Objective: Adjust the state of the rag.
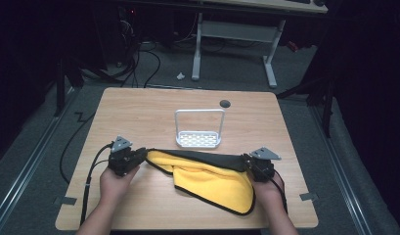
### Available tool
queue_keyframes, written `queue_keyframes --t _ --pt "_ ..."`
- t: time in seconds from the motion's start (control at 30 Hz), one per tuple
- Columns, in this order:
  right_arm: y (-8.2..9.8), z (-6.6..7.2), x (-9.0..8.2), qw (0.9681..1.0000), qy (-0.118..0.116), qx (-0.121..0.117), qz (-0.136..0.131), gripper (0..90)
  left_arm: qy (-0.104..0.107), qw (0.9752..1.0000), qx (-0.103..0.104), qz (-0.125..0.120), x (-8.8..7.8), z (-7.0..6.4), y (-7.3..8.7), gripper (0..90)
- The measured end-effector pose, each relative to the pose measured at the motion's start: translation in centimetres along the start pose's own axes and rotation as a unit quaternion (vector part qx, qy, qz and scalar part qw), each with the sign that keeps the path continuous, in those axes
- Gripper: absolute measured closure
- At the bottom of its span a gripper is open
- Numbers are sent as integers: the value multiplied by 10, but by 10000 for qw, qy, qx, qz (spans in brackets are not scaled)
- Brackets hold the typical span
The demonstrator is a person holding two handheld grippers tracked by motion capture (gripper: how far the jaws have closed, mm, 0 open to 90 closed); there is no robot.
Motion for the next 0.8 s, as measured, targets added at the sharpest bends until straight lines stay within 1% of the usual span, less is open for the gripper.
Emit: queue_keyframes --t 0.03,0.07,0.1,0.17,0.23,0.27,0.3,0.37,0.4,0.43,0.5,0.53,0.57,0.63,0.67,0.7,0.73,0.8 --pt "0 -1 8 9999 60 -21 80 827 -22 9999 -159 62 7 5 2 767" --pt "1 -1 14 9999 71 -5 155 801 -64 9995 -267 124 12 9 4 727" --pt "0 -2 19 9997 99 12 202 761 -112 9993 -315 159 15 10 5 686" --pt "-2 -5 21 9996 131 80 229 685 -154 9995 -268 100 12 8 5 586" --pt "-5 -8 11 9997 171 159 55 636 -151 9998 -125 -98 1 2 4 552" --pt "-6 -9 4 9996 156 233 -20 628 -172 9996 -57 -202 -6 -2 4 536" --pt "-7 -9 -2 9996 112 241 -107 621 -165 9995 -16 -269 -13 -6 4 523" --pt "-6 -6 -17 9996 0 199 -201 615 -62 9992 -18 -406 -22 -14 8 513" --pt "-4 -3 -24 9995 -53 185 -257 615 -35 9992 27 -404 -26 -19 11 505" --pt "-1 1 -30 9994 -156 164 -276 616 -18 9992 65 -403 -28 -25 14 502" --pt "7 11 -39 9991 -315 120 -240 615 198 9991 62 -373 -27 -36 21 514" --pt "12 16 -43 9989 -393 81 -237 615 339 9990 63 -291 -23 -43 26 523" --pt "17 22 -47 9985 -506 14 -183 615 429 9989 73 -170 -16 -49 30 532" --pt "25 30 -49 9981 -602 -78 -130 615 514 9986 133 65 -2 -58 34 535" --pt "28 33 -50 9979 -639 -111 -89 616 534 9983 170 134 5 -63 34 536" --pt "32 36 -50 9976 -667 -168 -74 618 509 9982 244 198 13 -67 34 543" --pt "35 39 -50 9973 -708 -200 -12 618 471 9981 276 280 20 -69 34 546" --pt "40 44 -49 9966 -743 -334 76 618 411 9979 265 415 34 -72 34 549"
Point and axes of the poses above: each handheld gripper's, and its own axes: x roughly forward along the jaws, y roughly out of its underside, z roughly to its left, the point moved 3 cm from there along x, roughly forward along the jaws, and after that the axes turned 11 degrees about y, right-handed, at the moved point
